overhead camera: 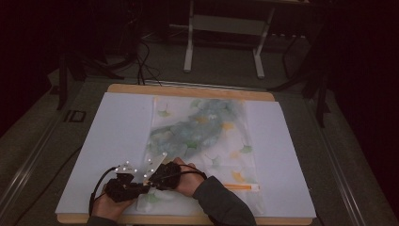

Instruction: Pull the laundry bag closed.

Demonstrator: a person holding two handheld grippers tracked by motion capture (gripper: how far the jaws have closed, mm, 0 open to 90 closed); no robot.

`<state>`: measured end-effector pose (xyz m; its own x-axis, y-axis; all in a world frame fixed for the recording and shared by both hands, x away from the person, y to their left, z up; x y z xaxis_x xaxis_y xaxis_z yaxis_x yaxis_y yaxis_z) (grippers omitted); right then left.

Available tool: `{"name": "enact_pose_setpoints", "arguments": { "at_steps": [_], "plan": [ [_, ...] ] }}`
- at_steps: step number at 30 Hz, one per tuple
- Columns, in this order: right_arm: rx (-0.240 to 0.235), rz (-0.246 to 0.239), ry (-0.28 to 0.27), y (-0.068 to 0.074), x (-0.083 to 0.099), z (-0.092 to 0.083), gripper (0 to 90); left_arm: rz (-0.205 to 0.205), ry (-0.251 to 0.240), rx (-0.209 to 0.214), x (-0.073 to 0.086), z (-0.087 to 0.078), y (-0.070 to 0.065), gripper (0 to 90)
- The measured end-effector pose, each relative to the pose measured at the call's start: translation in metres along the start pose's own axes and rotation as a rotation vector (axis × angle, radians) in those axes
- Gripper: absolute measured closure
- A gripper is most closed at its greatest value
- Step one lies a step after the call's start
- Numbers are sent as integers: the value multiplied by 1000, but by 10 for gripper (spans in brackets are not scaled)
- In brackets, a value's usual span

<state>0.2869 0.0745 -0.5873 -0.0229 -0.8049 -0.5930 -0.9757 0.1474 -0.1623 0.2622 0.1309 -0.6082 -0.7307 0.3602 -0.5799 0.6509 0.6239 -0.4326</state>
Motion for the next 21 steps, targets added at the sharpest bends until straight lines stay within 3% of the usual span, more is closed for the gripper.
{"name": "enact_pose_setpoints", "arguments": {
  "at_steps": [5,21],
  "plan": [
    [2,-5,6,-1,2,1,842,11,0,-3,-1,0,-1,878],
    [-8,13,8,-4,10,6,843,27,-10,-7,-2,-2,-2,883]
  ]
}}
Point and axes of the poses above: each handheld gripper's, and its own axes: z roughly forward along the jaws, x roughly out of its underside, y roughly to its left, the point moved 10 cm from there along z, roughly forward along the jaws, and after that the axes turned 9 degrees about x, right-handed, at the moved point
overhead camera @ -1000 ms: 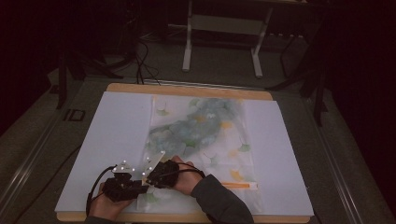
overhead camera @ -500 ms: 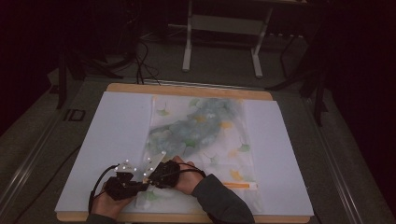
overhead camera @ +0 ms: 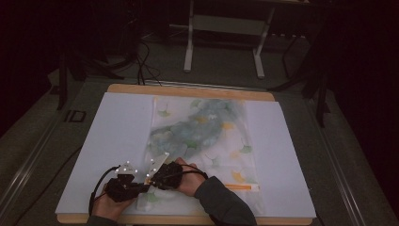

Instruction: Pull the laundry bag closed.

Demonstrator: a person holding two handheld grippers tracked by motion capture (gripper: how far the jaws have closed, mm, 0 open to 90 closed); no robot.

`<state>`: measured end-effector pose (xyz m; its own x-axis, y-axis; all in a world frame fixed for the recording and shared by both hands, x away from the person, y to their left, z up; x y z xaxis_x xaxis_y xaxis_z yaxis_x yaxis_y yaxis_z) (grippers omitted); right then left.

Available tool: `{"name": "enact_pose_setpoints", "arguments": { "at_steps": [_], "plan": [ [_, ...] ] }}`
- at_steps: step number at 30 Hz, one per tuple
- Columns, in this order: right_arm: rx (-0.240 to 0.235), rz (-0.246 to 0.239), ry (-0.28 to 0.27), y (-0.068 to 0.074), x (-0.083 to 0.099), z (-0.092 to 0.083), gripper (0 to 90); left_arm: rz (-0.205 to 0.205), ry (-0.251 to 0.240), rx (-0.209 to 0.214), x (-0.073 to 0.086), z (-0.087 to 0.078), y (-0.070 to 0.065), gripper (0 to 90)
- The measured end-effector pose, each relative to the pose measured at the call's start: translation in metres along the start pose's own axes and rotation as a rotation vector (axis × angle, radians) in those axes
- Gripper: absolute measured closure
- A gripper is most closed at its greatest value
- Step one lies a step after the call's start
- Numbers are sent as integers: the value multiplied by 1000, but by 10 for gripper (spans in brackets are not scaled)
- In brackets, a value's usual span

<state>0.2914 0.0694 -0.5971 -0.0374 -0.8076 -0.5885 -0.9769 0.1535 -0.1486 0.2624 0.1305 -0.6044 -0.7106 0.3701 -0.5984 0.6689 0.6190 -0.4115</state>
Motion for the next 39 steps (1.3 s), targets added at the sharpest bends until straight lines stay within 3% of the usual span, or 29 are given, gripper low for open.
{"name": "enact_pose_setpoints", "arguments": {
  "at_steps": [39],
  "plan": [
    [32,-2,45,-6,18,0,844,23,-25,-23,-2,-5,2,883]
  ]
}}
Point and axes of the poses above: each handheld gripper's, and its own axes: z roughly forward along the jaws, x roughly out of its underside, y roughly to its left, the point moved 10 cm from there along z, roughly forward along the jaws, and after that the axes turned 9 degrees about x, right-handed, at the moved point
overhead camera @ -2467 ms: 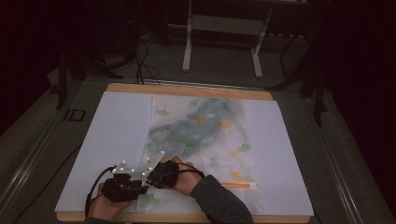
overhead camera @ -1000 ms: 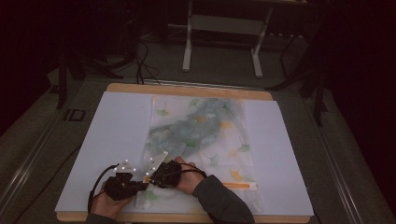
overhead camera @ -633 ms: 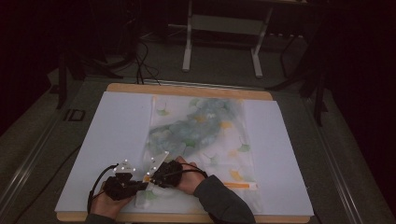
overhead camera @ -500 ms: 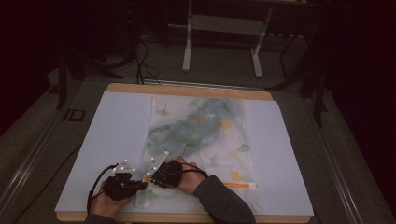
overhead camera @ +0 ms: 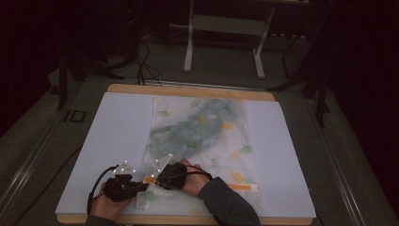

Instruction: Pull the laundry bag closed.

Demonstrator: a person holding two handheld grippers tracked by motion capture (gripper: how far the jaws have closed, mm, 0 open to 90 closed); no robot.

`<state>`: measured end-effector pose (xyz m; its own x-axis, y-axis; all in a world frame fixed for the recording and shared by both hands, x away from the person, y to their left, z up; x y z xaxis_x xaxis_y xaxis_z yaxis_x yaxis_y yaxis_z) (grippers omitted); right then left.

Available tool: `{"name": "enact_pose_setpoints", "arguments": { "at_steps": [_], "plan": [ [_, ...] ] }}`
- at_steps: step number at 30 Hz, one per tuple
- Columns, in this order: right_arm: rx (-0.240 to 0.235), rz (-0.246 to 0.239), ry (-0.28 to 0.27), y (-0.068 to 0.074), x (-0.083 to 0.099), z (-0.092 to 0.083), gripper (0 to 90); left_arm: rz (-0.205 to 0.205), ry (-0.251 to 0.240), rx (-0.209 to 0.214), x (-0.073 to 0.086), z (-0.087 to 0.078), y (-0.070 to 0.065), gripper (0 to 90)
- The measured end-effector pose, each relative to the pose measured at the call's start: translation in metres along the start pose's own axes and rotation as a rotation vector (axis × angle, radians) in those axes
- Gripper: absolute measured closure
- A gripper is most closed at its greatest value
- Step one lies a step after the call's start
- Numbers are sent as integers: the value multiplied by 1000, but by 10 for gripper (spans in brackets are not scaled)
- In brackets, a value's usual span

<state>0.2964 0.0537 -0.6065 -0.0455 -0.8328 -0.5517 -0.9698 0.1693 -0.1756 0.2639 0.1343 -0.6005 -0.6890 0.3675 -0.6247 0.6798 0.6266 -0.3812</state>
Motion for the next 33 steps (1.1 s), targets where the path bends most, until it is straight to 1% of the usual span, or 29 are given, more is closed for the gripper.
{"name": "enact_pose_setpoints", "arguments": {
  "at_steps": [4,11,16,19,23,33],
  "plan": [
    [3,-7,5,-1,2,-1,844,0,-3,1,0,-1,0,884],
    [4,7,7,-2,6,-3,844,-2,-13,3,0,-2,1,883],
    [11,-4,21,-3,11,-6,844,-3,-19,1,0,-3,3,882],
    [12,6,23,-5,14,-8,845,-5,-16,-7,1,-4,4,883],
    [17,11,29,-8,18,-10,845,-7,-18,-6,1,-5,5,883],
    [36,-4,57,-9,27,-17,846,-12,-26,-13,1,-6,7,883]
  ]
}}
Point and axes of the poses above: each handheld gripper's, and its own axes: z roughly forward along the jaws, x roughly out of its underside, y roughly to its left, the point moved 10 cm from there along z, roughly forward along the jaws, and after that the axes turned 9 degrees about x, right-handed, at the moved point
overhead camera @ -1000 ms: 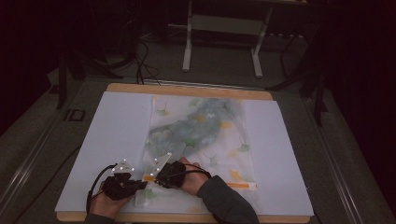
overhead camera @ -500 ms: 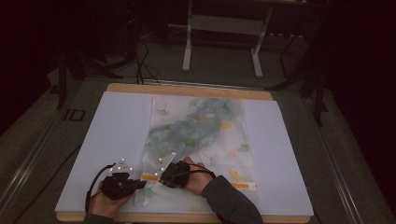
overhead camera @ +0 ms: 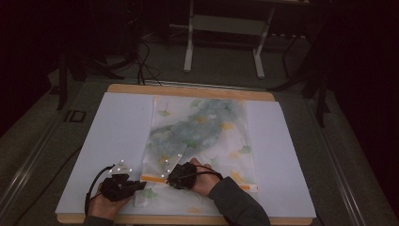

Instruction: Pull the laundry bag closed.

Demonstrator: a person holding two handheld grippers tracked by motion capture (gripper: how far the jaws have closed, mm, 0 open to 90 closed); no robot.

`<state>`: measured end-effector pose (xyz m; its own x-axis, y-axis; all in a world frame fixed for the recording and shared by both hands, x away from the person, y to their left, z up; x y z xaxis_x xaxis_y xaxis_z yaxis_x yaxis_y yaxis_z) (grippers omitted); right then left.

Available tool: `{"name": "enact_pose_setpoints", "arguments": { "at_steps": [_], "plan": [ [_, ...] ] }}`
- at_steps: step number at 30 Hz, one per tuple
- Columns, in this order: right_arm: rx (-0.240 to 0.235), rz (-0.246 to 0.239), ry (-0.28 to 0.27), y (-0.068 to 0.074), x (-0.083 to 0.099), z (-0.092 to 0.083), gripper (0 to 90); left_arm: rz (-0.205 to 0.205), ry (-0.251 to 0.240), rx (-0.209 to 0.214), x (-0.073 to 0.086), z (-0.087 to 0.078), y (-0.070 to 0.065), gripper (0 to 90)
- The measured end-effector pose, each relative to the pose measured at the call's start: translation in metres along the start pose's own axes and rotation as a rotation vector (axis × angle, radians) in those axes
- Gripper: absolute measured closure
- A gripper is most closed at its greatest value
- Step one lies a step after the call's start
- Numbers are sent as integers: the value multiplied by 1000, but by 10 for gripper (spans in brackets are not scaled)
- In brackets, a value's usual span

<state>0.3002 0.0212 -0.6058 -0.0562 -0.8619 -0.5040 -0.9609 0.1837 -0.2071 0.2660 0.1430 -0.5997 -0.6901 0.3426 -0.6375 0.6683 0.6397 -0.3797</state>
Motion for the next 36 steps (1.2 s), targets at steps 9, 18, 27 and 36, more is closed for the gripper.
{"name": "enact_pose_setpoints", "arguments": {
  "at_steps": [9,18,27,36],
  "plan": [
    [13,-17,22,0,8,-5,846,0,3,-14,1,-2,2,883],
    [29,-34,46,1,11,-8,846,-8,-4,-27,1,-3,4,883],
    [45,-68,65,4,14,-14,847,-10,-6,-32,1,-4,6,883],
    [62,-88,87,4,19,-18,847,-17,-12,-40,2,-6,8,883]
  ]
}}
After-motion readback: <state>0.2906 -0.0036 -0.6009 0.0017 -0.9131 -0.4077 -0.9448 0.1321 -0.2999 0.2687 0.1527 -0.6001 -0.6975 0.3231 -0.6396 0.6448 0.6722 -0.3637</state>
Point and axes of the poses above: each handheld gripper's, and its own axes: z roughly forward along the jaws, x roughly out of its underside, y roughly to its left, the point moved 10 cm from there along z, roughly forward along the jaws, and after that the axes turned 9 degrees about x, right-handed, at the moved point
